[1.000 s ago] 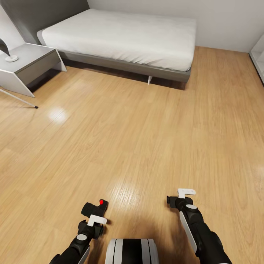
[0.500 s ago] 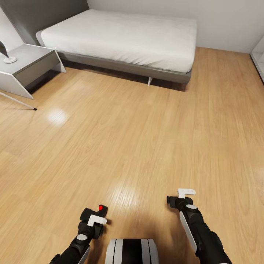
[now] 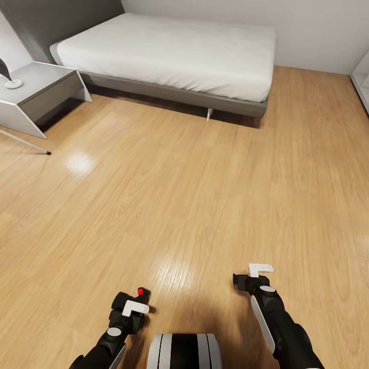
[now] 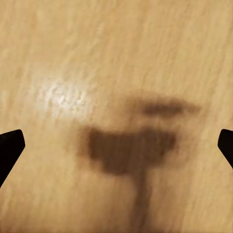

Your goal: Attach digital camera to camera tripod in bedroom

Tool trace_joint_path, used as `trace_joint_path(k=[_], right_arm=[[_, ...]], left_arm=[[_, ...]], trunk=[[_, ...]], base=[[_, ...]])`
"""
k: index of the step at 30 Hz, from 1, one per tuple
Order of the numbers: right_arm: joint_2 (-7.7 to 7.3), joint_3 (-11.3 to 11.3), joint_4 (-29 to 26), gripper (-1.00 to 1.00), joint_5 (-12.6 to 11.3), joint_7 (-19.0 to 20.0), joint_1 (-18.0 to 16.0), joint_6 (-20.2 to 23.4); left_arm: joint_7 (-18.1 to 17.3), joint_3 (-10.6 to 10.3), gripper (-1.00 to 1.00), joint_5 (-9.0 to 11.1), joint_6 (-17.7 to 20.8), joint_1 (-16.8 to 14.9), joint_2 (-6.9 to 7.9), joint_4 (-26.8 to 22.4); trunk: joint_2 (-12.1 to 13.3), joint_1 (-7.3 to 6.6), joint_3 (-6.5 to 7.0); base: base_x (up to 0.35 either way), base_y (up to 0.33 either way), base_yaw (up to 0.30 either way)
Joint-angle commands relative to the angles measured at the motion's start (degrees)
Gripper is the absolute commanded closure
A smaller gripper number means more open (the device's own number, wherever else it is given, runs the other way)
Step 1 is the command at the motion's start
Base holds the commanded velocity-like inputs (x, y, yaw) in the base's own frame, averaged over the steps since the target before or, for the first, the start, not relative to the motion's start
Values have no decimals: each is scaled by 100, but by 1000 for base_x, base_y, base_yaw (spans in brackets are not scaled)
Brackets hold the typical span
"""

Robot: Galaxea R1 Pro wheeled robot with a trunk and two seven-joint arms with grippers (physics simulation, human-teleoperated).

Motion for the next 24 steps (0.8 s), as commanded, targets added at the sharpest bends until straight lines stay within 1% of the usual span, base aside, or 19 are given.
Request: trace_joint_path(k=[1,2,3,18,24], right_arm=[[3,-3,-8,-100,-1,-15,-2,30],[3,-3,-8,-100,-3,-15,-2,30],[3,-3,-8,-100,-2,-15,-2,30],[3,-3,-8,-100,-6,-15,-2,30],[3,-3,-8,-100,-9,-12,-2,30]], left_arm=[[53,-40,-100,40,31,-3,9,-10],[53,-39,-100,41,31,-3,9,-9],[51,-37,100,41,33,-3,9,-9],[26,-33,100,35,23,-3,3,88],[33,-33,100,39,26,-3,1,8]], trunk=[[-1,-1,-4],[-1,-1,-4],[-1,-1,-4],[-1,-1,-4],[-1,-1,-4]], base=[[0,0,0],[0,0,0],[0,0,0],[0,0,0],[0,0,0]])
